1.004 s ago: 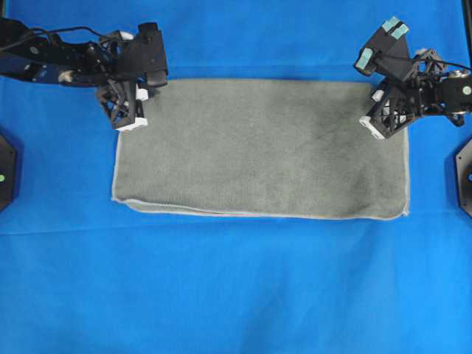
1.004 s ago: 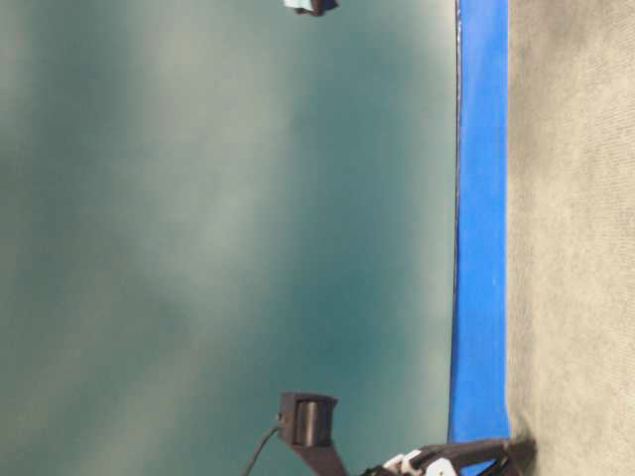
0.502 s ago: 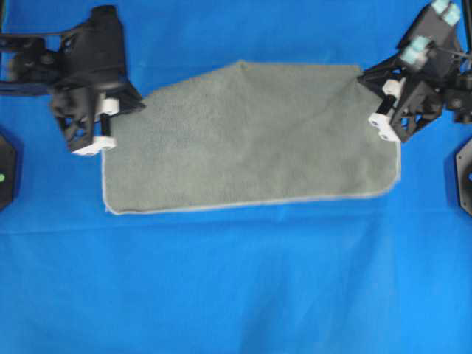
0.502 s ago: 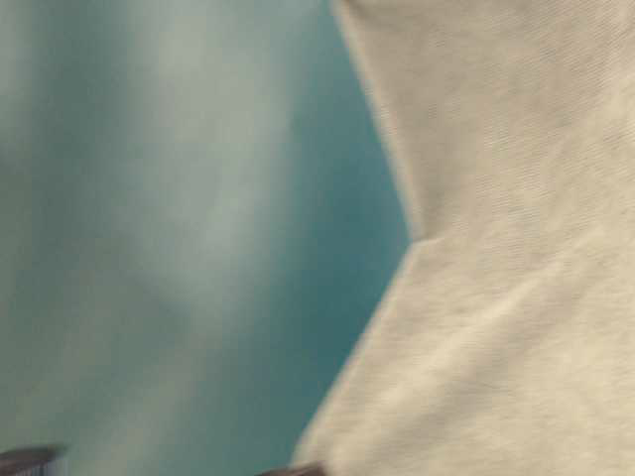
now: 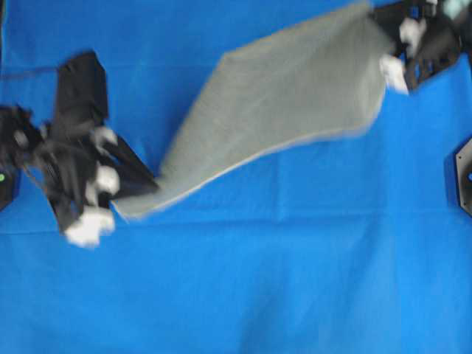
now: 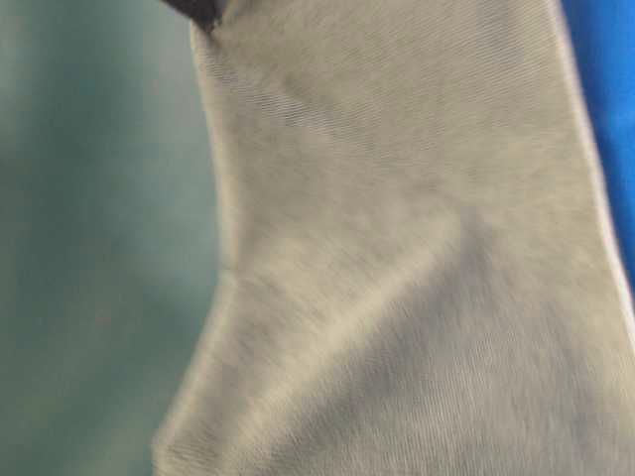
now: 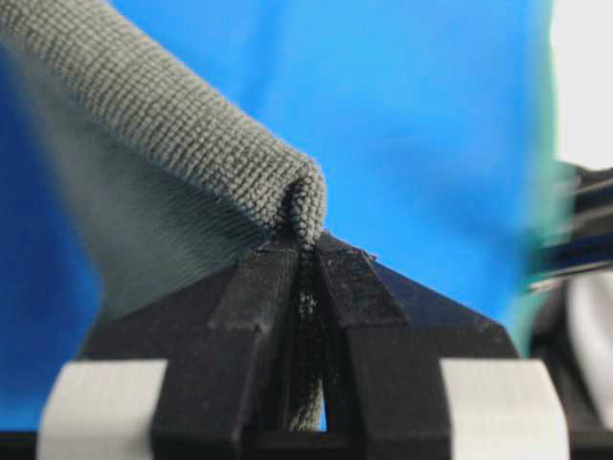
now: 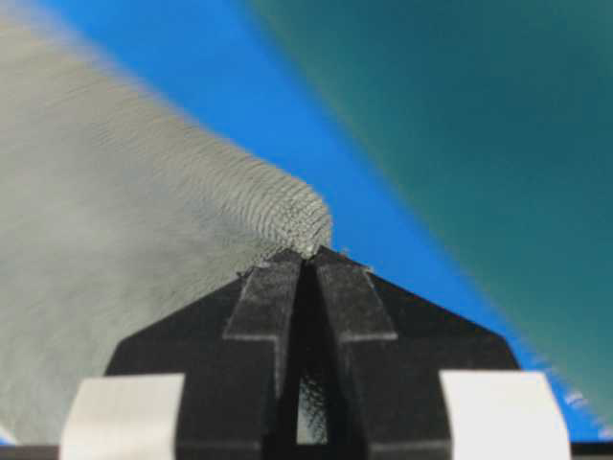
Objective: Fold a large towel.
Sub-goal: 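Drag and rotate the towel with both grippers into a vertical strip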
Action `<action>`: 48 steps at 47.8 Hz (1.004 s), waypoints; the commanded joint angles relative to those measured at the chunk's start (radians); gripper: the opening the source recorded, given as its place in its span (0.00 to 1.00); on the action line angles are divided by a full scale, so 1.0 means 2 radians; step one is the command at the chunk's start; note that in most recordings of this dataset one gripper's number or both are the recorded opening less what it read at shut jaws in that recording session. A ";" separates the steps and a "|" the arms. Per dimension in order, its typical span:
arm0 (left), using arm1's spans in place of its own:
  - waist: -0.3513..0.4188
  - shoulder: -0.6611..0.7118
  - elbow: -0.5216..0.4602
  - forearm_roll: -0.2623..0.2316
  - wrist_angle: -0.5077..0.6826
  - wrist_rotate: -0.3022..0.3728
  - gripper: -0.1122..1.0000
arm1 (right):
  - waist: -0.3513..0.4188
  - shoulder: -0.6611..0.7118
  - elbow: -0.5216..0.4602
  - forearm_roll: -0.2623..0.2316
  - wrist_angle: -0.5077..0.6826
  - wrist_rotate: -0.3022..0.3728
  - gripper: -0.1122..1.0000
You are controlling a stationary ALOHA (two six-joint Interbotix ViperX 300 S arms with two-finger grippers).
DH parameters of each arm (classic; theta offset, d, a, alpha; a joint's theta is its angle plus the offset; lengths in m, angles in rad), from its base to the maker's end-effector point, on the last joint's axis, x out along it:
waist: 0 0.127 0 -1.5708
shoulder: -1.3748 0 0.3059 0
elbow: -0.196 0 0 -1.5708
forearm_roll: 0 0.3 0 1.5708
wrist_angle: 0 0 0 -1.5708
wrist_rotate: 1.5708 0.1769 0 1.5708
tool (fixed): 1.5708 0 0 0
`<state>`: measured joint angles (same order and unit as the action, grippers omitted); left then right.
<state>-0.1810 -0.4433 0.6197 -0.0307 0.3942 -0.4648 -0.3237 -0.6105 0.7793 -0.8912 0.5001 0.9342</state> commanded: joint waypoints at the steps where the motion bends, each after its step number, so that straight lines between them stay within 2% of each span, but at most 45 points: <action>1: -0.038 0.035 -0.035 0.002 -0.046 -0.001 0.12 | -0.028 0.019 -0.023 -0.008 -0.036 -0.002 0.12; 6: -0.065 0.095 -0.085 0.001 -0.084 -0.001 0.12 | -0.054 0.046 -0.037 -0.009 -0.067 -0.002 0.13; 11: -0.079 0.157 -0.147 0.001 -0.092 0.003 0.12 | -0.071 0.071 -0.054 -0.012 -0.089 -0.002 0.13; 19: -0.087 0.232 -0.232 0.001 -0.092 0.003 0.12 | -0.079 0.112 -0.091 -0.021 -0.104 -0.002 0.13; 25: -0.086 0.268 -0.276 0.001 -0.097 0.003 0.12 | -0.079 0.127 -0.106 -0.026 -0.101 -0.002 0.13; 32: -0.082 0.314 -0.328 0.001 -0.115 0.002 0.12 | -0.079 0.110 -0.099 -0.027 -0.074 -0.002 0.13; 48: -0.084 0.429 -0.459 0.001 -0.162 0.002 0.12 | -0.069 0.023 -0.050 -0.019 0.002 -0.001 0.13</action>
<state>-0.2976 0.3973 -0.2194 -0.0261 0.1043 -0.4602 -0.4433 -0.5369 0.6888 -0.9265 0.4709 0.9311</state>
